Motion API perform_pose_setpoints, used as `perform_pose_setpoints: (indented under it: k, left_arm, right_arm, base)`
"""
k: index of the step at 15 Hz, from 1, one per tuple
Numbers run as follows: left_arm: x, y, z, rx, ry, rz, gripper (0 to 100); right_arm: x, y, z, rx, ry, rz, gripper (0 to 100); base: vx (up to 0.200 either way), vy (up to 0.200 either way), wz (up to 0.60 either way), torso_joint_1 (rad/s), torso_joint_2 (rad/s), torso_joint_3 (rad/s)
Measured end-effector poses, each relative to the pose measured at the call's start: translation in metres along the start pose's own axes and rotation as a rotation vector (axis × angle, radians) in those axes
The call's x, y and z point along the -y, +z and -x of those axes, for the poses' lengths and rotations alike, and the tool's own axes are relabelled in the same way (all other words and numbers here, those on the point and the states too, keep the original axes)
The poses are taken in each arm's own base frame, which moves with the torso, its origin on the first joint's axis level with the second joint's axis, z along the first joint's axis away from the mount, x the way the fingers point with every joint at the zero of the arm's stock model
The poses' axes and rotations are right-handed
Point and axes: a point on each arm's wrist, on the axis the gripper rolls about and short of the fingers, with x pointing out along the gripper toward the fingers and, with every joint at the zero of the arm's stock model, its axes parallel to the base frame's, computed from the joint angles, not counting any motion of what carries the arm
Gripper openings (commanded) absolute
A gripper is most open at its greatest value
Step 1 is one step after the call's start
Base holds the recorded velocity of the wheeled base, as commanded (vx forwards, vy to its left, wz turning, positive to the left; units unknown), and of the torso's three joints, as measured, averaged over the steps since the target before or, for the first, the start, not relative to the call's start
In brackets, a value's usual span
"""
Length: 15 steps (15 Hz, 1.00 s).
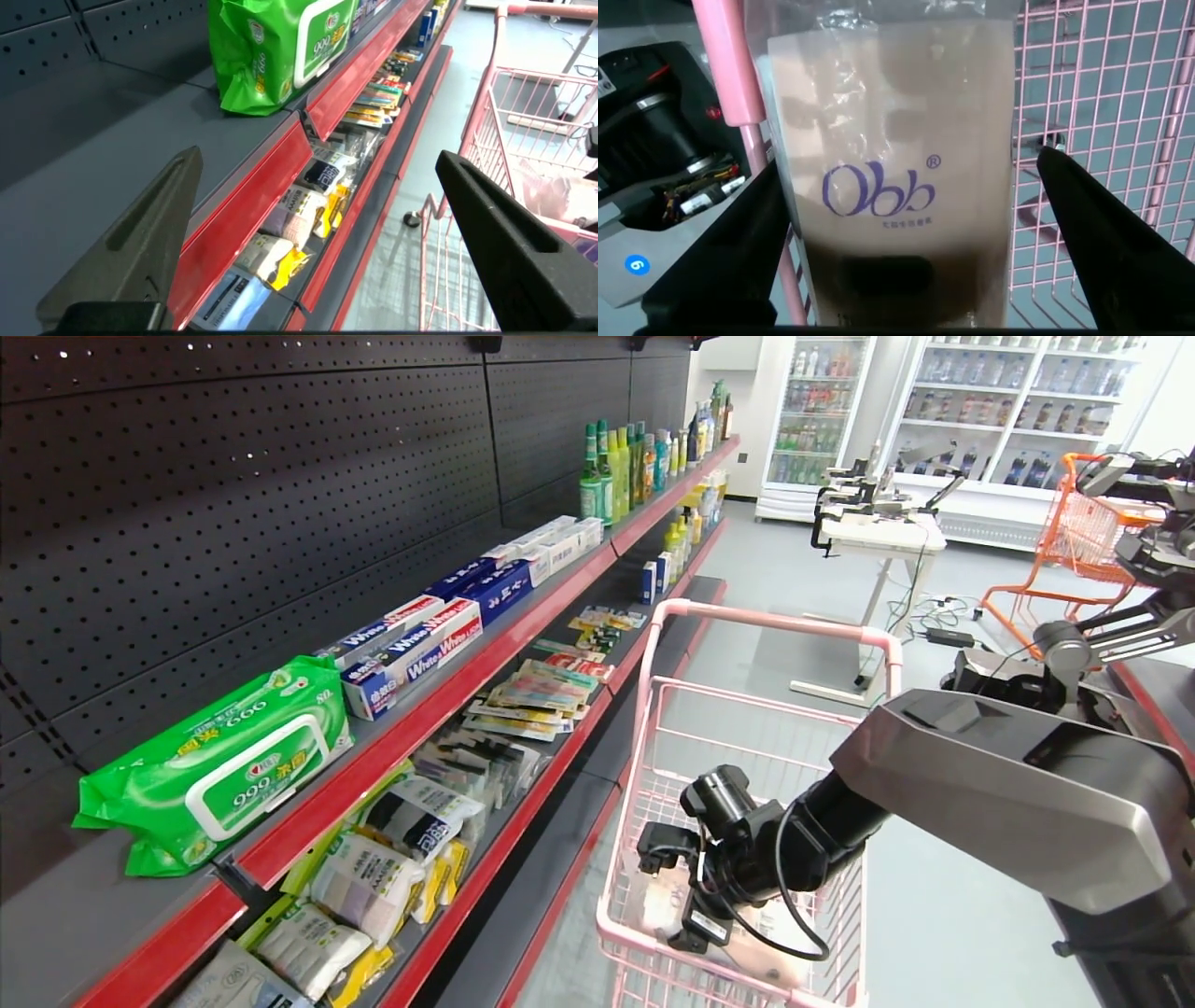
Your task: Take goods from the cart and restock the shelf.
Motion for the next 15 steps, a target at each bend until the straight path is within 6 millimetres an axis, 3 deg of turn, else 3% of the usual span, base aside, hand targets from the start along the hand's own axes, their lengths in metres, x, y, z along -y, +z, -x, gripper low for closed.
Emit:
perform_pose_setpoints:
  k: [15]
  left_arm:
    - [0.0,0.0,0.0,0.0,0.0,0.0,100]
  right_arm:
    - [-0.0047,0.0018,-0.0007,-0.019,-0.016,0.009,100]
  base:
    - [0.0,0.0,0.0,-0.014,0.03,0.016]
